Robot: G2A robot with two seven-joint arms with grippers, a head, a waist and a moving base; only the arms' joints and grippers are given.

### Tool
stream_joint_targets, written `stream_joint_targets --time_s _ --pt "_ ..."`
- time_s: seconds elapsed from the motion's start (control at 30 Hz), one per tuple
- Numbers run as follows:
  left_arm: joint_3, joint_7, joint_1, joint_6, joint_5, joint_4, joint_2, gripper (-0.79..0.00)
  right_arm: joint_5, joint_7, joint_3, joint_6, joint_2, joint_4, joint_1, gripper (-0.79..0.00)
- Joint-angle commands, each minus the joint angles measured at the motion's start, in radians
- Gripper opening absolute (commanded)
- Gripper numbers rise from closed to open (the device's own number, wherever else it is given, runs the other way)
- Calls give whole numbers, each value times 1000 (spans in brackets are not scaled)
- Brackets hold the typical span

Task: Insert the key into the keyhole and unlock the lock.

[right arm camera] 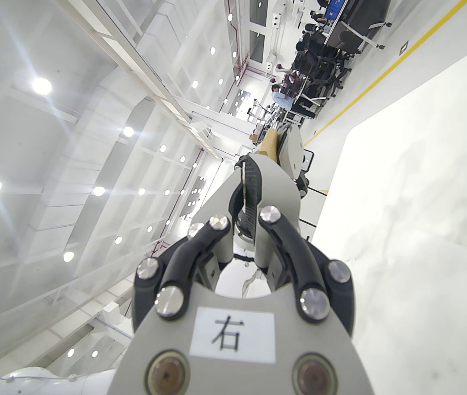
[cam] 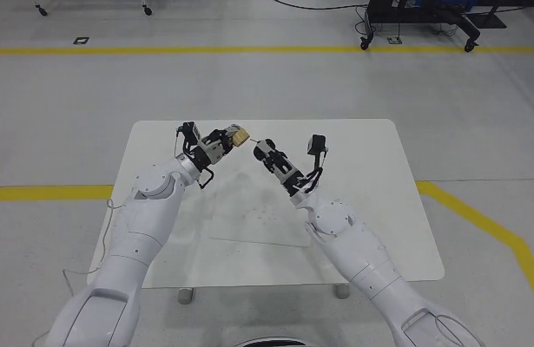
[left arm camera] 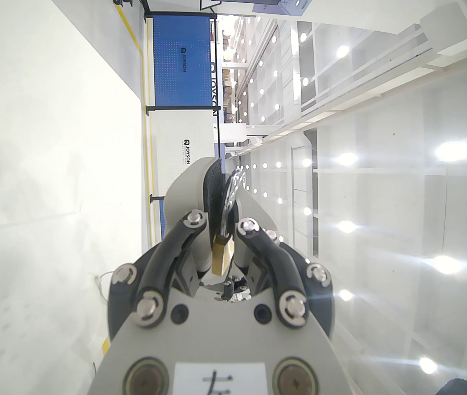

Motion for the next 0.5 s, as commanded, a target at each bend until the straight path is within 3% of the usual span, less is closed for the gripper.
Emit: stream_joint_targets --time_s 0.0,0.3,0.47 --pt "0 0 0 0 0 0 0 -785 0 0 0 0 0 0 0 -785" --pt "1 0 4 1 -2 -3 0 -785 0 0 0 0 0 0 0 -785" --pt "37 53 56 -58 -162 -42 -33 -785 -125 -164 6 -14 -1 -71 -67 -785"
